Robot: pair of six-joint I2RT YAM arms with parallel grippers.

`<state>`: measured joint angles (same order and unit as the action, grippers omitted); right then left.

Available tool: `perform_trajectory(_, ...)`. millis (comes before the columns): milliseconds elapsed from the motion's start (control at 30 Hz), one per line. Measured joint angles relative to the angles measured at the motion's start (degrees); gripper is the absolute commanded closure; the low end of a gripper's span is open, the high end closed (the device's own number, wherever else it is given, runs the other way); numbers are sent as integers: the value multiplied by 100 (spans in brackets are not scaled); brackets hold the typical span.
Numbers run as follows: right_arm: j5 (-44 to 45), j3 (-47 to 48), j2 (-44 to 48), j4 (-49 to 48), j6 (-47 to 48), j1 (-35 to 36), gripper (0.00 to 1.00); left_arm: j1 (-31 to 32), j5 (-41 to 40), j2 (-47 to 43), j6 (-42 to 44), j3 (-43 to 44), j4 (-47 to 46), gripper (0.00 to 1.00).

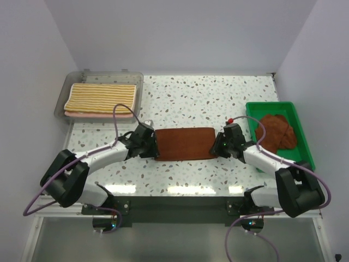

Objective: Fold and stack the towels
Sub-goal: Neatly place the folded towel into the bin

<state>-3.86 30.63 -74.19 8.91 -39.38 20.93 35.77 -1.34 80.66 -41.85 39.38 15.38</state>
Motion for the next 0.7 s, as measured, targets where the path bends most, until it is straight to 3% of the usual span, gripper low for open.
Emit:
perform_trajectory(133,31,199,13,339,59,0,63,-2,-111,-157,85,-26,76,44)
perform_trajectory(200,39,474,11,514,146,0,64,-2,-142,-188,107,7,153,43)
perform_trajectory(467,188,1873,-380,470,573,-157,72,-144,-188,-76,271,874,216,62)
perform_trajectory(700,282,2212,-1580,94,719,-310,78,-514,-24,1084,570,1749,-393,72)
